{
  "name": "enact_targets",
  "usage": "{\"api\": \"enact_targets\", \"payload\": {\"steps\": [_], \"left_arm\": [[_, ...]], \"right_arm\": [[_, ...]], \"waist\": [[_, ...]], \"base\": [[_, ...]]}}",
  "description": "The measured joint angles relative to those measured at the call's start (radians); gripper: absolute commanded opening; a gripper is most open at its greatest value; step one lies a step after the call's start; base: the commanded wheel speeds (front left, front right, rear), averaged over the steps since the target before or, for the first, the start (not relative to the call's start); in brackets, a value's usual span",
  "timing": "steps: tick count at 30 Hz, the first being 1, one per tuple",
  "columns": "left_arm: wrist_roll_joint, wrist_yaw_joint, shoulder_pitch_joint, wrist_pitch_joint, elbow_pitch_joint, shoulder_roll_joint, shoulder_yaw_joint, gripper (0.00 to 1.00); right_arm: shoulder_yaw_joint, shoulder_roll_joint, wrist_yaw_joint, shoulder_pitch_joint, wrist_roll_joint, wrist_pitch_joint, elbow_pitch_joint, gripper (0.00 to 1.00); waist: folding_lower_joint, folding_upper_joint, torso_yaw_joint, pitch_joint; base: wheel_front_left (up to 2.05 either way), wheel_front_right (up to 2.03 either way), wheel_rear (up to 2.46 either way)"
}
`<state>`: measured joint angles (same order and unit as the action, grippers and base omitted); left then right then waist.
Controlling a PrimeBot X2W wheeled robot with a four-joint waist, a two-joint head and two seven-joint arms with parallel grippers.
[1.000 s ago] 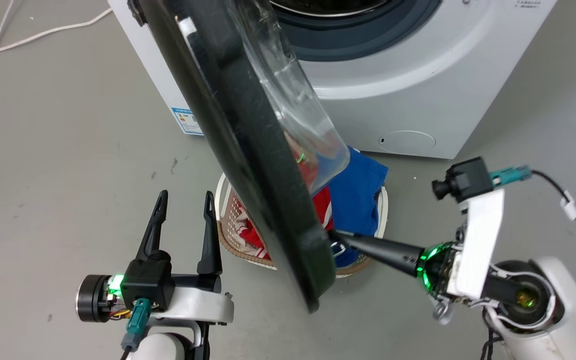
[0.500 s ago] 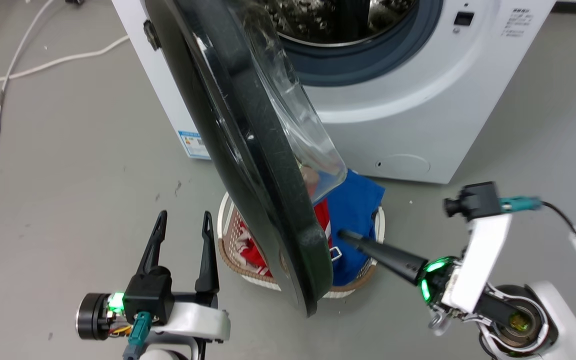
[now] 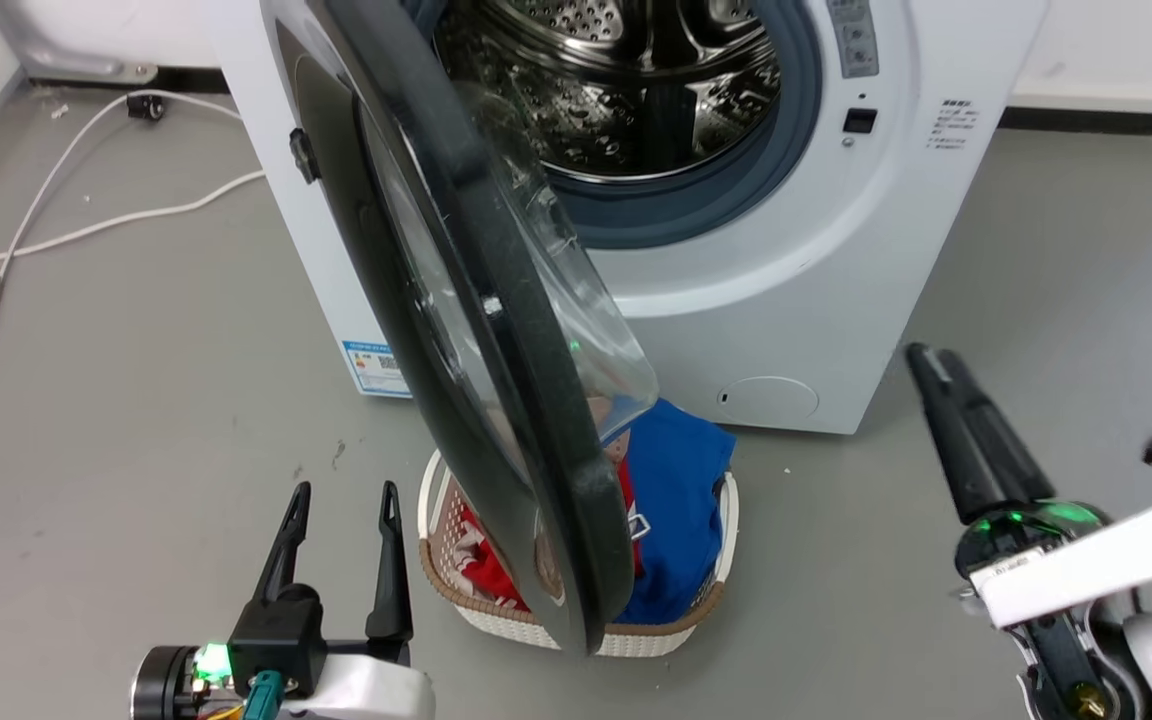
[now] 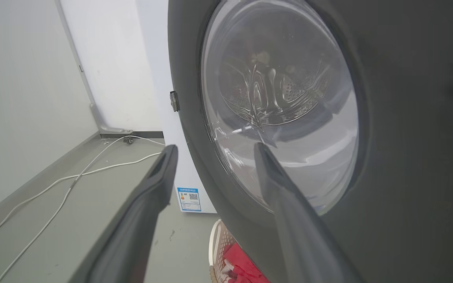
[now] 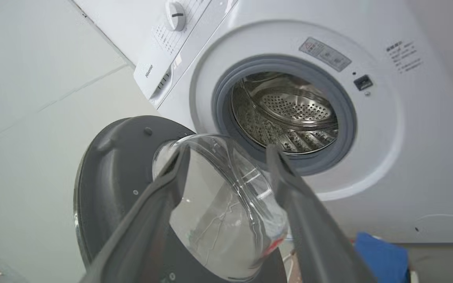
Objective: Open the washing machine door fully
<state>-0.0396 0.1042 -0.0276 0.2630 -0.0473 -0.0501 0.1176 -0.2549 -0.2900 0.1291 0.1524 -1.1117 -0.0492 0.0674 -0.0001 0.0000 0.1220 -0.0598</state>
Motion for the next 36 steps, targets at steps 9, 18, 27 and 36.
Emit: {"api": "enact_targets", "payload": {"steps": [9, 18, 27, 36], "left_arm": [[0.009, -0.004, -0.042, 0.0, 0.007, 0.0, -0.029, 1.0], [0.009, -0.004, -0.05, 0.0, 0.012, 0.0, -0.036, 1.0], [0.009, -0.004, -0.053, 0.0, 0.013, 0.0, -0.035, 1.0], [0.008, 0.0, -0.056, 0.0, 0.013, 0.0, -0.035, 1.0]], "right_arm": [[0.126, -0.001, 0.0, -0.056, 0.386, -0.214, -0.065, 1.0], [0.279, 0.136, 0.002, -0.17, 0.709, -0.214, 0.024, 1.0], [0.32, 0.202, 0.002, -0.284, 0.838, -0.214, 0.021, 1.0], [0.335, 0.226, 0.002, -0.362, 0.958, -0.214, 0.007, 1.0]], "waist": [[-0.0001, 0.0, -0.034, 0.044], [0.0, 0.0, -0.054, 0.052], [0.0, 0.0, -0.053, 0.057], [0.0001, 0.0, -0.054, 0.06]], "base": [[0.0, 0.0, 0.0], [0.0, 0.0, 0.0], [0.0, 0.0, 0.0], [0.0, 0.0, 0.0]]}}
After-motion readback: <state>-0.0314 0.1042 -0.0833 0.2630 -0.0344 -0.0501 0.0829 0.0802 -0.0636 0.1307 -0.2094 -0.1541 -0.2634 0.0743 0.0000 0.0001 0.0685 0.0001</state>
